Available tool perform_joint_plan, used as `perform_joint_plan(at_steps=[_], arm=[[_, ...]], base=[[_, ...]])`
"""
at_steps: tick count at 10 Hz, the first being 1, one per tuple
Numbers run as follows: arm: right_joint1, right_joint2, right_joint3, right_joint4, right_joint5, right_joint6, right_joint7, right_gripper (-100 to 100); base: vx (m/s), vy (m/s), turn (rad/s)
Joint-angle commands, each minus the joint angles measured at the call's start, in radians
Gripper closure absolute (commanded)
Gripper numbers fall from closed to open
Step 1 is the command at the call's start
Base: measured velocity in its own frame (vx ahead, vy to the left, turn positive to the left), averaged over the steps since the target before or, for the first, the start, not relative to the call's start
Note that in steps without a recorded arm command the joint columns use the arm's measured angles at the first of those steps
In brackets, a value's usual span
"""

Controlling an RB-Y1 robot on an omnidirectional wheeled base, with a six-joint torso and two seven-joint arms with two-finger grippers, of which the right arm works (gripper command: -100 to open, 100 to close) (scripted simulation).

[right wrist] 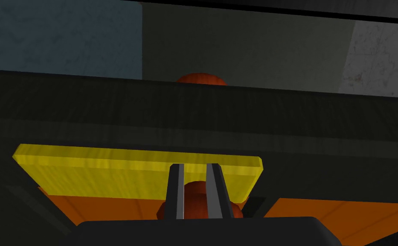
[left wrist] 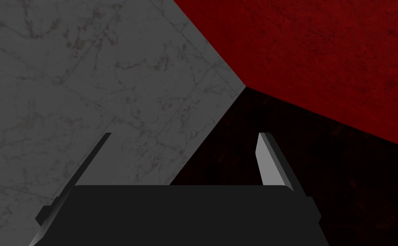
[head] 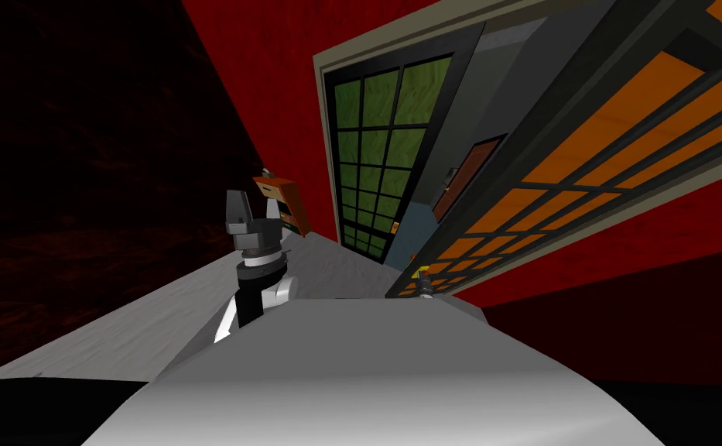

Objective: Pull the door open

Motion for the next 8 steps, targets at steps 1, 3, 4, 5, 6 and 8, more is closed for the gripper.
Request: perform_joint_plan(at_steps=[1, 3, 4, 5, 6, 8], arm=[[0.001, -0.012, 0.006, 0.016, -0.005, 0.009, -0.050, 100], [-0.007, -0.016, 0.016, 0.026, -0.005, 0.003, -0.100, 100], [-0.007, -0.016, 0.016, 0.026, -0.005, 0.003, -0.107, 100], [-0.016, -0.020, 0.026, 0.036, -0.006, -0.003, -0.147, 100], [-0.025, -0.024, 0.037, 0.045, -0.006, -0.009, -0.171, 100], [-0.031, -0.016, 0.050, 0.017, -0.019, -0.013, -0.209, -100]], base=[[-0.065, -0.033, 0.040], [-0.041, -0.030, 0.022], [-0.035, -0.021, 0.018], [-0.052, -0.020, 0.021], [-0.073, -0.038, 0.038], [-0.078, -0.034, 0.098]])
